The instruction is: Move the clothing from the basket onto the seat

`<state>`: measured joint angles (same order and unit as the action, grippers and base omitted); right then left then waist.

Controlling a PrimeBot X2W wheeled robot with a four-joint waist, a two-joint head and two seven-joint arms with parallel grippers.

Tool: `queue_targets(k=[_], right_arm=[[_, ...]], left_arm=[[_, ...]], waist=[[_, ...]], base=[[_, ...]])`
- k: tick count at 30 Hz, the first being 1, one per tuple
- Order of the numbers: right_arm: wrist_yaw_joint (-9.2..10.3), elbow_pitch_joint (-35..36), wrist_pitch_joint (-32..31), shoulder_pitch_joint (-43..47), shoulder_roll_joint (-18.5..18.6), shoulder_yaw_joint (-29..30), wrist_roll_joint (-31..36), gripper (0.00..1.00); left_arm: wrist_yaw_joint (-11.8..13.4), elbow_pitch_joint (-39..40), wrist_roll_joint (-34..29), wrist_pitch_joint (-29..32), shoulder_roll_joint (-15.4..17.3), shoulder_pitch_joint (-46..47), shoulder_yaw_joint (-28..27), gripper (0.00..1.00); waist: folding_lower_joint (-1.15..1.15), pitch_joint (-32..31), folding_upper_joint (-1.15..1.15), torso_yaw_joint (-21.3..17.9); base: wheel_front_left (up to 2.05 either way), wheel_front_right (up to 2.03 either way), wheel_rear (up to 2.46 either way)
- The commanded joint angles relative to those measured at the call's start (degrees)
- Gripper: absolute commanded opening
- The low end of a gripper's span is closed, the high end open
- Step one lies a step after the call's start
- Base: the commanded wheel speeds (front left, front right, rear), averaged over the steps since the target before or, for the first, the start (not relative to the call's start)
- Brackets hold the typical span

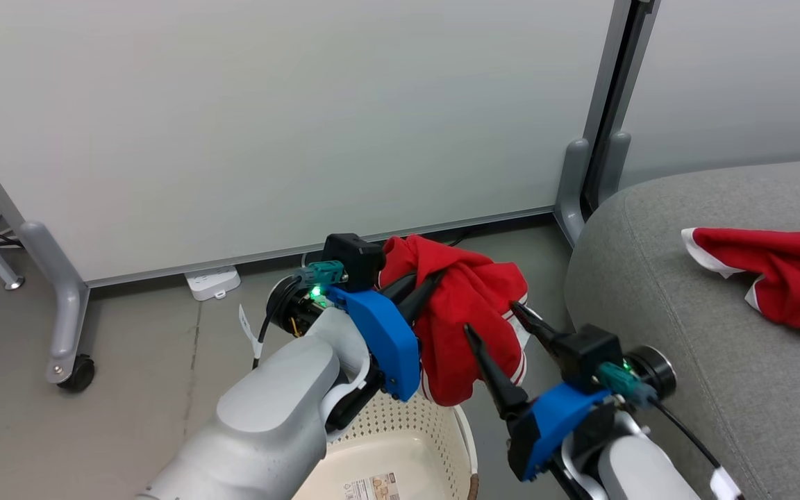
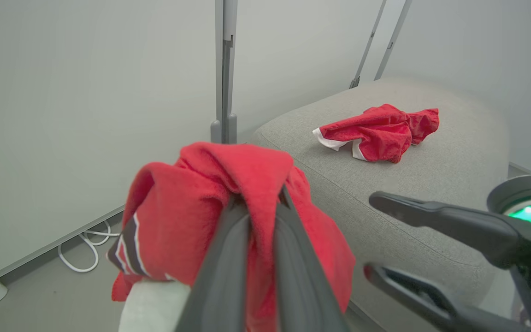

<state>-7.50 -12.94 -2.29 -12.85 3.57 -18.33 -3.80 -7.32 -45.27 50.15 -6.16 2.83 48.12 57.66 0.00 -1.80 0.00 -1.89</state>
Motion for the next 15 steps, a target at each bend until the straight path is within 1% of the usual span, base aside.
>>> queue_targets(k=[1,6,15], right_arm=[[0.02,-0.95,-0.18,-1.69,0.22,-0.76,-0.82,1.00],[0.02,-7.44,-0.10,-8.54,0.45,-4.90,-3.12,1.00],[0.02,-20.11,0.39,-17.03,-0.17,-9.19,-7.05,1.00]], left_arm=[[-0.18,-0.01,0.33,-0.38,0.13,0.92,0.15,0.00],[-0.19,-0.26,1.32,-0.68,0.11,1.69,1.25,0.00],[-0.19,-0.21,3.24,-1.06,0.11,2.63,3.41,0.00]], waist=[[0.00,0.18,0.00,-0.04],[0.00,0.55,0.00,-0.24],[0.00,0.50,0.00,-0.08]], base=[[0.00,0.00,0.00],[0.00,0.00,0.00],[0.00,0.00,0.00]])
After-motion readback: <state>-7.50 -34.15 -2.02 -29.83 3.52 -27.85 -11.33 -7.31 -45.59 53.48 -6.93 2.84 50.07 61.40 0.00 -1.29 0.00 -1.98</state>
